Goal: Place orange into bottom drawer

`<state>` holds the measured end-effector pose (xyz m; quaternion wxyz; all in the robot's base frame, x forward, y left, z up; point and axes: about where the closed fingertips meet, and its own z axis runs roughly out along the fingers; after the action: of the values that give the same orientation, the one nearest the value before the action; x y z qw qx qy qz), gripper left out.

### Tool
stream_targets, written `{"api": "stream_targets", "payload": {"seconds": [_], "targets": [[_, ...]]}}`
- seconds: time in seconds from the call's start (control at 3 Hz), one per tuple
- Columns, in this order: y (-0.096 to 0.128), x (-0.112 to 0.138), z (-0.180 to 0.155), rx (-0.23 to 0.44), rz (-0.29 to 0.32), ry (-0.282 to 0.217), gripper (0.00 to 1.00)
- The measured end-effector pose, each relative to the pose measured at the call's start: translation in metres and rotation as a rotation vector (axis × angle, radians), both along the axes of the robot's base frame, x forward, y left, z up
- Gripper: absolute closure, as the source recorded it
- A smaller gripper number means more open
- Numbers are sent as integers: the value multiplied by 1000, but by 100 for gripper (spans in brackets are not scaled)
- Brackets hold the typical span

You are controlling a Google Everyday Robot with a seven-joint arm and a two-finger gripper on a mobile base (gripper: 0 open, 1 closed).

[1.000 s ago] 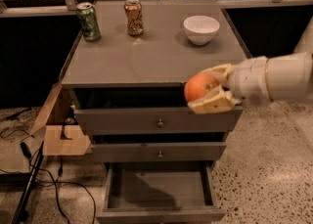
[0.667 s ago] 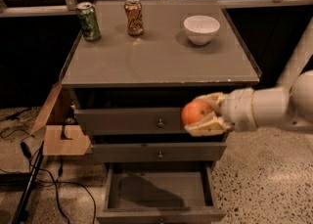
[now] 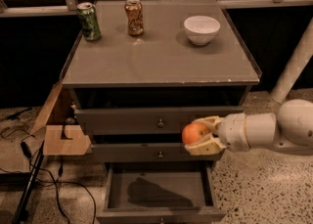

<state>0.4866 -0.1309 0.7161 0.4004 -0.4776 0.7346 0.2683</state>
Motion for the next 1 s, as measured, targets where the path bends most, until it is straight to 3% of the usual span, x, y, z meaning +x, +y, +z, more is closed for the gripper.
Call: {"api": "stream_targets", "payload": {"seconds": [0.33, 0.67, 1.0], "targets": [[2, -8, -64, 23, 18, 9, 100], [12, -15, -149, 80, 25, 41, 100], [33, -25, -262, 139, 47, 133, 100]]}}
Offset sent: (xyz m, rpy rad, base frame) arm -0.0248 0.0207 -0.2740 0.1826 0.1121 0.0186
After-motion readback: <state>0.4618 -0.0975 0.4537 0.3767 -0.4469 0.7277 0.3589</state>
